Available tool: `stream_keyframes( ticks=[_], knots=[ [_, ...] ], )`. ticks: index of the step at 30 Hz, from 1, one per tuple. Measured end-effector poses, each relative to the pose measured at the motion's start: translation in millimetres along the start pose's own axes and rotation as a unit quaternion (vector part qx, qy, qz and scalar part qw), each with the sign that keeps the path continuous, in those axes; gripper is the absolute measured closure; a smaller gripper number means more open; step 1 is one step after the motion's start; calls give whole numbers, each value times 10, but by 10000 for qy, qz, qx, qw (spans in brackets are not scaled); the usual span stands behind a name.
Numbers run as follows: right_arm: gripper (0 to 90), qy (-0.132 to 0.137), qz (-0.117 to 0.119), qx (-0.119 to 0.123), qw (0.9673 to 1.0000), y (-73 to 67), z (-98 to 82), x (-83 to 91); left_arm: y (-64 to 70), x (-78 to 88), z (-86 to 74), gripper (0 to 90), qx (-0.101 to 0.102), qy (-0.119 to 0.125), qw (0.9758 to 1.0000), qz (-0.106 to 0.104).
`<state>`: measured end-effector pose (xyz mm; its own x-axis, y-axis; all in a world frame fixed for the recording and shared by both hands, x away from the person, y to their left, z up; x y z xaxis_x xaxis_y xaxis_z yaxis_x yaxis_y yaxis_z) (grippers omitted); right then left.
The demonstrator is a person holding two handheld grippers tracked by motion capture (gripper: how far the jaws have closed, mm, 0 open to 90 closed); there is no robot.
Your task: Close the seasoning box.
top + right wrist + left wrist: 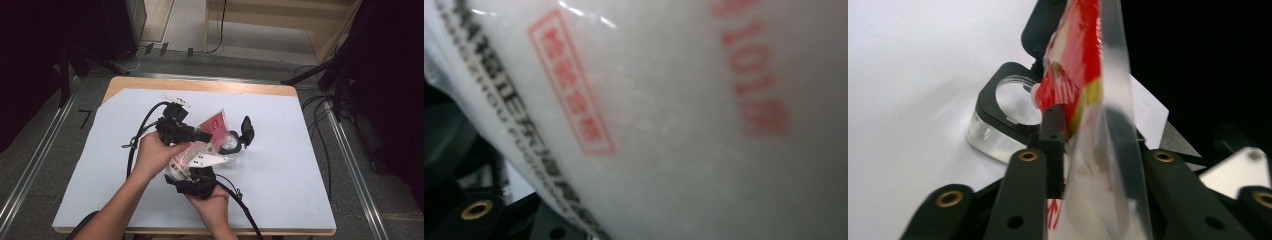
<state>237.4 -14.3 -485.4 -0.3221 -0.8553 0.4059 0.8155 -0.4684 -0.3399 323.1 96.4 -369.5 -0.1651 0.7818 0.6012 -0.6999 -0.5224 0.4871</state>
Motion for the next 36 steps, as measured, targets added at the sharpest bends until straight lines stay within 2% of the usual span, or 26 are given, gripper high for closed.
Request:
stream_keyframes(
  ticks=[2,7,10,14,16,19,21,25,27,29,33,36],
  knots=[
    [582,54,161,-153,9997,28,2,11,14,22,8,693,-25,-18,10000,-2],
    [583,147,423,-357,9984,57,10,15,71,61,24,673,-206,-188,9992,280],
    [582,184,481,-409,9978,59,10,15,72,81,30,676,-63,-242,9994,260],
    [583,177,436,-405,9981,53,14,22,59,88,27,768,-55,-347,9991,253],
    [585,142,348,-307,9988,44,21,9,68,67,21,831,-122,-365,9989,283],
    [581,89,332,-251,9991,32,32,-7,82,58,27,858,-81,-399,9985,379],
    [571,46,306,-210,9993,24,45,-13,80,61,27,861,-13,-297,9989,367],
    [499,-132,63,71,9999,-27,93,-44,74,86,36,860,60,-243,9986,458],
    [509,-156,-32,148,9998,-53,103,-60,65,87,33,859,100,-179,9989,431],
    [562,-213,-174,254,9993,-77,112,-69,60,86,30,854,128,-137,9990,414],
    [604,-204,-181,187,9995,-69,132,-64,59,95,36,833,139,-110,9992,346],
    [609,-133,-5,42,9999,-37,132,-60,55,122,46,743,216,-38,9997,104]
  ],
)
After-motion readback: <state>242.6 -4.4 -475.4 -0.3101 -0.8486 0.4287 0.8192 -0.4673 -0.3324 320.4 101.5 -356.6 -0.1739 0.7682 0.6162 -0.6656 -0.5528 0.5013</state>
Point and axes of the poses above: each handheld gripper's, and its own axes: x roughly backward along the jaws, z roughly out of its top, y roughly to its right, the point moved 1 cm from there along -x, roughly forward along the jaws, and after that the axes turned 3 degrees about x, right-handed, at the moved point
